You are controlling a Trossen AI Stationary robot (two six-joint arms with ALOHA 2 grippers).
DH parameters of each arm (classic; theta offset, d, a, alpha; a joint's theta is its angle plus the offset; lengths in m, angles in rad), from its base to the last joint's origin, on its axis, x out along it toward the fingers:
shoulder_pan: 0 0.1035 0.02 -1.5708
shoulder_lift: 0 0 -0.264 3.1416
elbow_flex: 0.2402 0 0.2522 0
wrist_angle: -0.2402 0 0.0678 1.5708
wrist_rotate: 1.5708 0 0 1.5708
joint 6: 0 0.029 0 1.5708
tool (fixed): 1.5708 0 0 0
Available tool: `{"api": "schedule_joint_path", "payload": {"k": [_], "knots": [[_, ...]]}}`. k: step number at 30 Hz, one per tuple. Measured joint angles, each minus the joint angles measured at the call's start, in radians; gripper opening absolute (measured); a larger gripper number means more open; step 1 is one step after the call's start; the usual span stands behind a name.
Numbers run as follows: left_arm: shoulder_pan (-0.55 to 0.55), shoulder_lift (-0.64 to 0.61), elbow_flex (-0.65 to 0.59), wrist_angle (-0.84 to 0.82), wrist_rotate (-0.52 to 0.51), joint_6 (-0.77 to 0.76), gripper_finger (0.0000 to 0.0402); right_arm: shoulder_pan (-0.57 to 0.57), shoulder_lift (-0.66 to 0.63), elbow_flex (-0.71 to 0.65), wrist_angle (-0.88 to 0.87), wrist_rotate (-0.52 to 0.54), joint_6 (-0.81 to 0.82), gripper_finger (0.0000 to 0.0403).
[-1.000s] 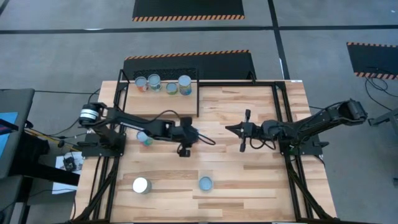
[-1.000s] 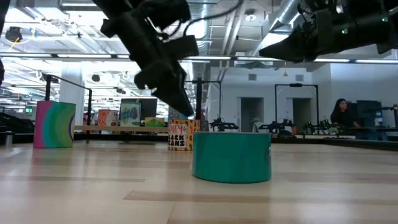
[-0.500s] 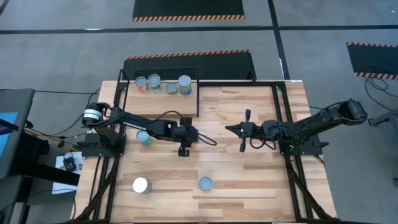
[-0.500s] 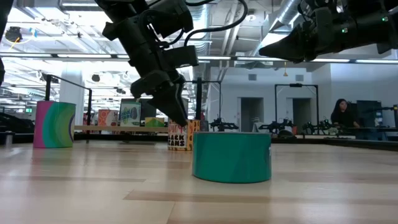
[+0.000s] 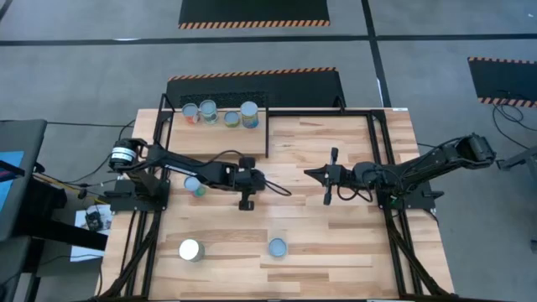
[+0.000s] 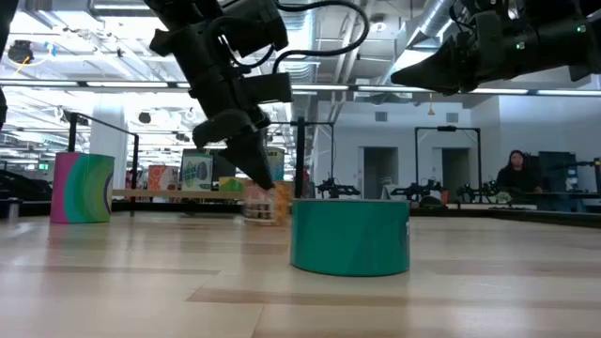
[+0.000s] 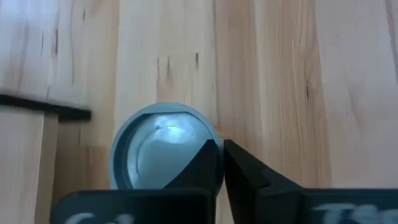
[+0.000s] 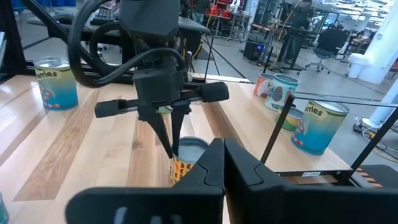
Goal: Pick and place cans onto a shelf
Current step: Put the canned spicy black beans on the shelf
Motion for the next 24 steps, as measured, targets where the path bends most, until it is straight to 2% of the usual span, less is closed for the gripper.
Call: {"api": "schedule_joint_path", "payload": {"k": [2,6,12,19,24], "knots": [[0.0,-0.018,-0.002,-0.05,-0.013,-0.031,0.0003,0.0,0.0,0.0,0.0,0.0,0.0,0.0013],[0.006,-0.086,-0.002,-0.179,-0.119,-0.107,0.0002,0.0,0.0,0.001,0.004,0.0,0.0,0.0017],[0.09,-0.231,-0.002,-0.38,-0.144,-0.291,0.0001,0.0,0.0,0.001,0.003,0.001,-0.001,0.0017],[0.321,-0.377,-0.001,-0.574,-0.209,-0.398,0.0001,0.0,0.001,0.001,0.004,0.001,-0.002,0.0015],[0.512,-0.419,-0.048,-0.553,-0.186,-0.34,0.0001,0.0,0.001,0.001,0.01,0.001,-0.002,0.0019]]}}
